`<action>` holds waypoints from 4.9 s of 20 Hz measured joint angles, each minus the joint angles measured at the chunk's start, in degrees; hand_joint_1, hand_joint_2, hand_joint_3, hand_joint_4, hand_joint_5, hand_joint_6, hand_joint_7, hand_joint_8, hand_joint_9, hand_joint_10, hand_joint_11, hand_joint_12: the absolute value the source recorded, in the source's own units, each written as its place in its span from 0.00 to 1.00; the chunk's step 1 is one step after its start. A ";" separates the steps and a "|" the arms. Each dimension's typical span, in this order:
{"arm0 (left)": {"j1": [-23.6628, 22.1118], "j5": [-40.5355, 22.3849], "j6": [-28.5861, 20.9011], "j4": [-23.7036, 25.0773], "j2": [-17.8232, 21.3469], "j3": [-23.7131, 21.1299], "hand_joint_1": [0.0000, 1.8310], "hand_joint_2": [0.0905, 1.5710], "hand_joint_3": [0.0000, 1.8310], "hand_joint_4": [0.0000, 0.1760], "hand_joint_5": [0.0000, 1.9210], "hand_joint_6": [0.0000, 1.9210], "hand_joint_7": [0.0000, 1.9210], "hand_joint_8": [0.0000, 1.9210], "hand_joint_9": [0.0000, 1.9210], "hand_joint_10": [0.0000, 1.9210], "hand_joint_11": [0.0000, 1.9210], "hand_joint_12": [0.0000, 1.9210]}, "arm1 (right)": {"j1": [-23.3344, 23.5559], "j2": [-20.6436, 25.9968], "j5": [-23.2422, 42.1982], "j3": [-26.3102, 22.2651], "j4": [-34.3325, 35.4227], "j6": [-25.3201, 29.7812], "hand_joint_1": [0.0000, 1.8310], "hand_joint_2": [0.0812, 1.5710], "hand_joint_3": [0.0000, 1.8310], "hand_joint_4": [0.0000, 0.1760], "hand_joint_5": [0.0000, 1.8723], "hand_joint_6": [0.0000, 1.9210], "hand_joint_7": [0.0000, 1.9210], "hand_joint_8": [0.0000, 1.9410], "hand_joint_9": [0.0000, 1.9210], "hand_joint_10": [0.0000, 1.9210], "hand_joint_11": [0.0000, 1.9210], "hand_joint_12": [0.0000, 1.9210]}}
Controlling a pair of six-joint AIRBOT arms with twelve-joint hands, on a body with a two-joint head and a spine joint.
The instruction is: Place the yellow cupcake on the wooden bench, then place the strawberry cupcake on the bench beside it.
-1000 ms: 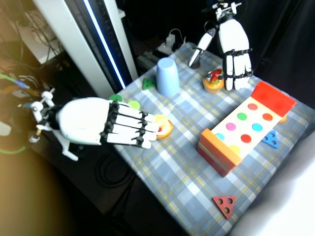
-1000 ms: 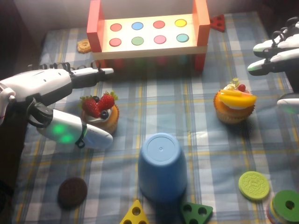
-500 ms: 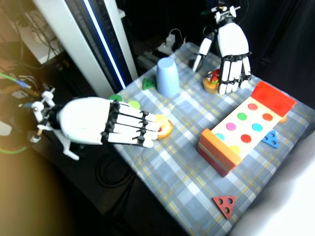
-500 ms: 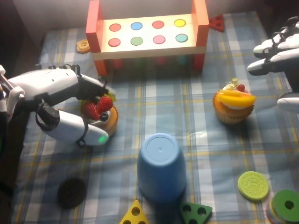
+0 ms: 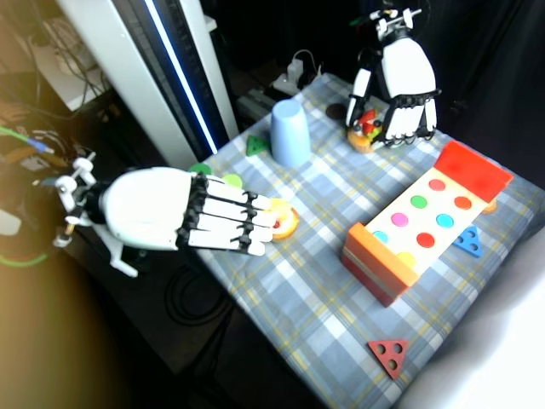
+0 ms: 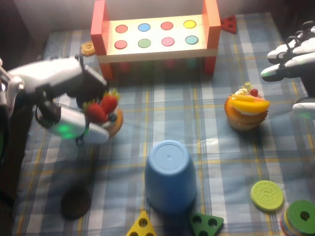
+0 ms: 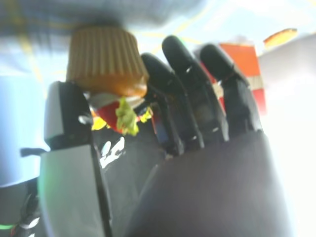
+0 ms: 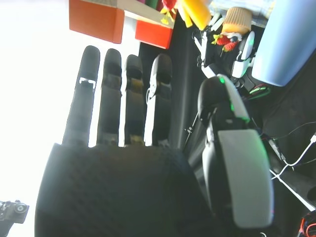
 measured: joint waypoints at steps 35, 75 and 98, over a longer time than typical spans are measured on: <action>-18.08 11.80 17.25 -23.21 -20.41 28.63 0.26 0.82 0.00 0.46 0.38 0.00 0.36 0.00 0.31 0.00 0.00 0.22 | 0.42 -2.73 0.00 2.38 -1.14 1.97 0.30 0.82 0.00 0.47 0.31 0.00 0.25 0.00 0.23 0.00 0.08 0.38; -21.94 12.68 44.65 -36.70 -23.47 28.59 0.66 0.70 0.01 0.05 0.49 0.50 0.51 0.55 0.56 0.03 0.20 0.13 | 0.59 -3.04 0.02 2.75 -1.77 3.23 0.30 0.83 0.00 0.56 0.31 0.00 0.23 0.00 0.24 0.00 0.05 0.49; -21.57 12.28 49.92 -41.31 -20.79 27.69 0.29 0.61 0.00 1.00 0.04 0.00 0.07 0.00 0.10 0.00 0.00 0.19 | 0.59 -3.56 -0.04 3.06 -1.86 3.43 0.32 0.82 0.00 0.51 0.31 0.00 0.24 0.00 0.23 0.00 0.02 0.50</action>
